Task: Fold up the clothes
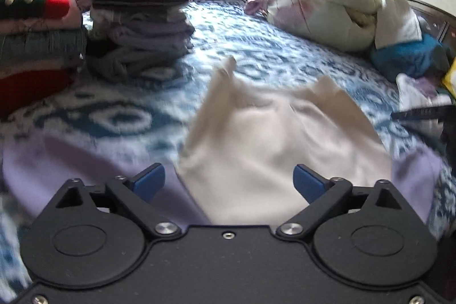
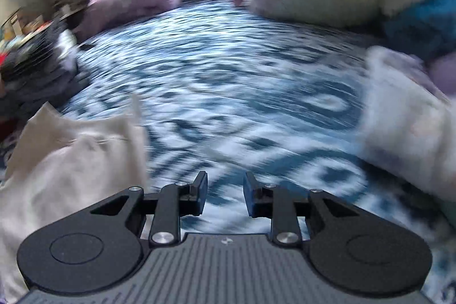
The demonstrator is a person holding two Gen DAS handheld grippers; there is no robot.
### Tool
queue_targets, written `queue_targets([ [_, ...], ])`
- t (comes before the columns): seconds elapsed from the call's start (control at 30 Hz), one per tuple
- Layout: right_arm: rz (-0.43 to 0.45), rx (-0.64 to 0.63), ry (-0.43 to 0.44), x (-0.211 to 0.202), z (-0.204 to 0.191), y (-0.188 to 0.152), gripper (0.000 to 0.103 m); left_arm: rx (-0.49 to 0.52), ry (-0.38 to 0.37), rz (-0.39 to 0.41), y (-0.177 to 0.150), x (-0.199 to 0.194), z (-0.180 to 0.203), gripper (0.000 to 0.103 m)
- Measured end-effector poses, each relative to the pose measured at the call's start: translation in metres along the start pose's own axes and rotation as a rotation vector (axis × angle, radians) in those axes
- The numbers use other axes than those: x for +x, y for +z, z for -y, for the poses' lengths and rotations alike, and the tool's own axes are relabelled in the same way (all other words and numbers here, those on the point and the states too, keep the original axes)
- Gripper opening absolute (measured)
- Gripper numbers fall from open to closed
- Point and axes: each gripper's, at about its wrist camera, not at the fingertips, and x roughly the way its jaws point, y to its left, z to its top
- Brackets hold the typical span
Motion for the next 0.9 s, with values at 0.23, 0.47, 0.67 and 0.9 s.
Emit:
queue_targets([
  [0.23,-0.009,-0.155,0.064,0.048,-0.069,0.033,0.036,0.041,0.022,-0.001,0.064,0.057,-0.016,0.090],
  [0.47,-0.015,-0.155,0.065,0.087,-0.081,0.055,0.043,0.091,-0.003,-0.051,0.097,0.117,-0.016,0.086],
  [0.67,-0.069,-0.096,0.162,0.116,-0.076,0.067,0.010,-0.005,-0.118,-0.148,0.109,0.157,-0.039,0.009],
  [0.9,-0.091,0.172,0.241,0.144,-0.024,0.078,0.010,-0.458,-0.288,-0.253,0.103,0.211,-0.116,0.008],
])
